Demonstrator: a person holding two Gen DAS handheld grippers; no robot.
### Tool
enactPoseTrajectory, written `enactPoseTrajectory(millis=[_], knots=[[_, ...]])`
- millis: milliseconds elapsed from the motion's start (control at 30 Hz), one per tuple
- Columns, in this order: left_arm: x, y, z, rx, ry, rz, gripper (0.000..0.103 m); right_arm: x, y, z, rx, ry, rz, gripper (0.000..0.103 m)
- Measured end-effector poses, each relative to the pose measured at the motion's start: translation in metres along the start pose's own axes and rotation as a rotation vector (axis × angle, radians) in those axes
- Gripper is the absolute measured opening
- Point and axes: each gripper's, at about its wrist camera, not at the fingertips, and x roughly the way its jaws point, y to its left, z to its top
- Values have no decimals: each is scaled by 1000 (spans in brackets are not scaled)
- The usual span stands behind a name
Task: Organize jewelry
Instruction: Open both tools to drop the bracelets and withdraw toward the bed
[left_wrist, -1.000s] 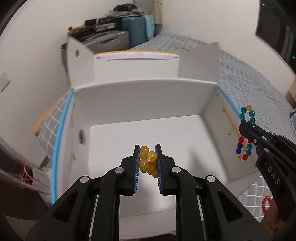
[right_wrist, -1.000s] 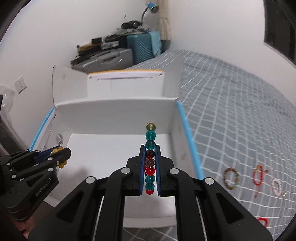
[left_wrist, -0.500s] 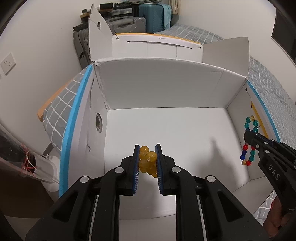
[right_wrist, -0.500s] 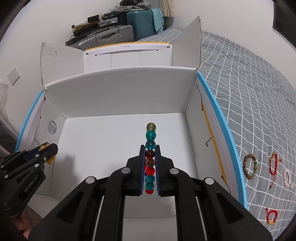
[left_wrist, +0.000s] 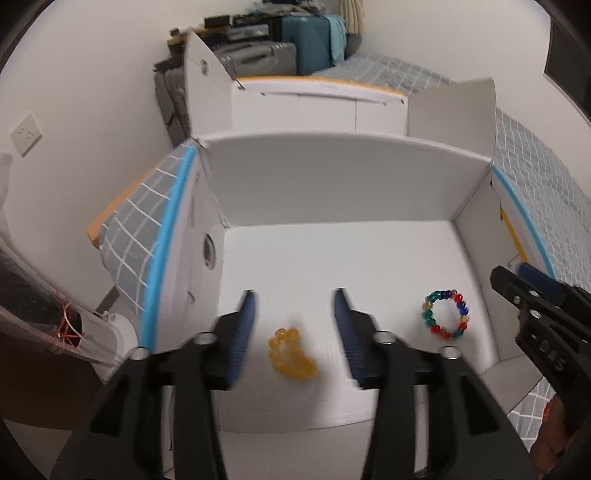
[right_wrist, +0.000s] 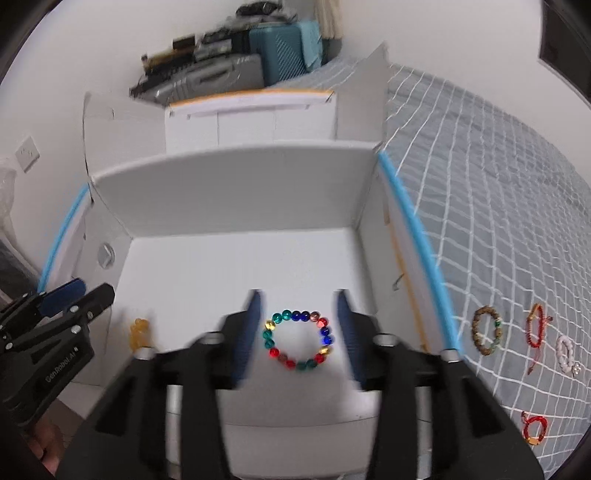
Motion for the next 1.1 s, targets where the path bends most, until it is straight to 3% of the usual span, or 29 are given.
enactPoseTrajectory(millis=[67,133,367,667,800,1100], knots=[[-10,0,-1,-4,-31,10,59,-16,-8,1,16,-41,-9,65],[-19,-1,-3,-6,-56,17,78,-32,-18,0,13,-86,-41,74],[-60,-29,-12,41,-135,-42,94,-71,-78,-6,56,-150,-122,96],[-98,-101,-29,146,-185,-145,97,-97,-172,-32,141,-147,-225,96],[-106,-140,-46,190,-173,-234,97,-105,-207,-50,138,-141,-294,96],[-104,-230,-92,308,-139,-322,97,-118,-289,-97,218,-145,-360,96]])
